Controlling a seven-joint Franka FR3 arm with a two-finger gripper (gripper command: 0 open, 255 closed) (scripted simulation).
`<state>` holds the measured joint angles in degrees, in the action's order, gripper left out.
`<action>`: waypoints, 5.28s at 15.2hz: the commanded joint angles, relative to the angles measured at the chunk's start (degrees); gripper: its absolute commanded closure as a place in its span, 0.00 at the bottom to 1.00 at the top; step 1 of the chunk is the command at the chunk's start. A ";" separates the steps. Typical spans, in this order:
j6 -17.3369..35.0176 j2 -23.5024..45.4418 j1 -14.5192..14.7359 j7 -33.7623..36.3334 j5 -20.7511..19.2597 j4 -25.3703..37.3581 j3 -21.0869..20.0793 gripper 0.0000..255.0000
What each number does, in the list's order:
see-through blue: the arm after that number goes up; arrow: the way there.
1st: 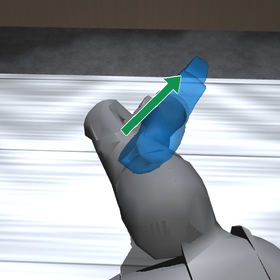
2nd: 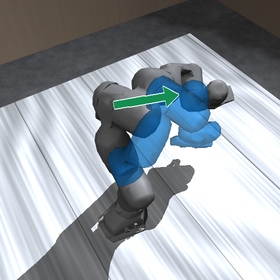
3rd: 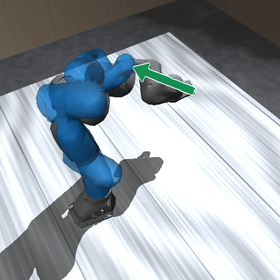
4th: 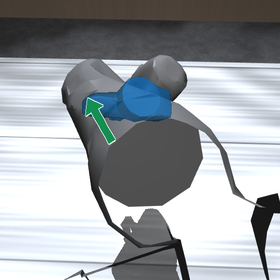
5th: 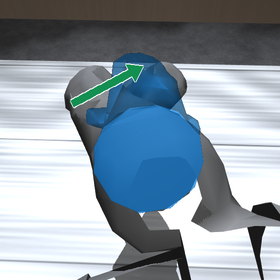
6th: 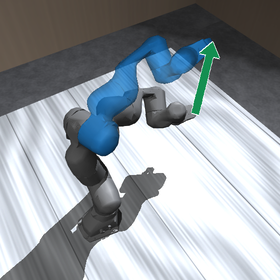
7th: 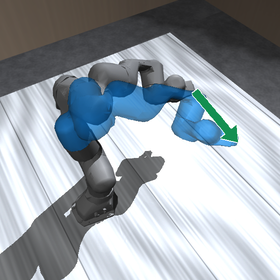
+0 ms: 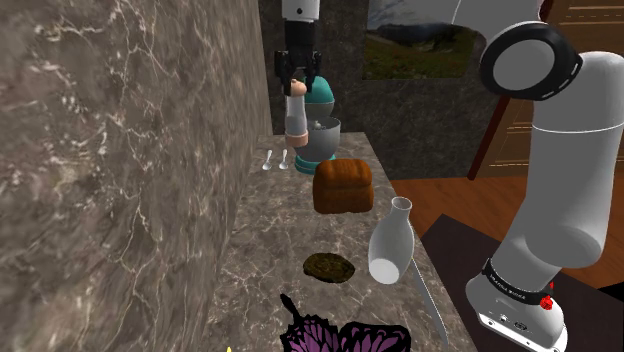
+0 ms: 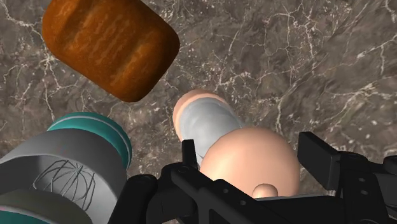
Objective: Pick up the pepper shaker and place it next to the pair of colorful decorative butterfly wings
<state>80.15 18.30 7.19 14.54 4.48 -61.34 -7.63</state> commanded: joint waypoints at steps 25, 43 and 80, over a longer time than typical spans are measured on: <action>6.32 -0.86 19.84 28.40 -3.99 -4.57 -9.85 1.00; 22.23 -5.31 18.36 26.63 -2.51 -24.89 -9.57 1.00; 41.74 -2.24 18.36 25.67 -3.08 -41.48 -9.18 0.00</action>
<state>121.88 16.06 25.55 40.22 1.40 -102.82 -16.81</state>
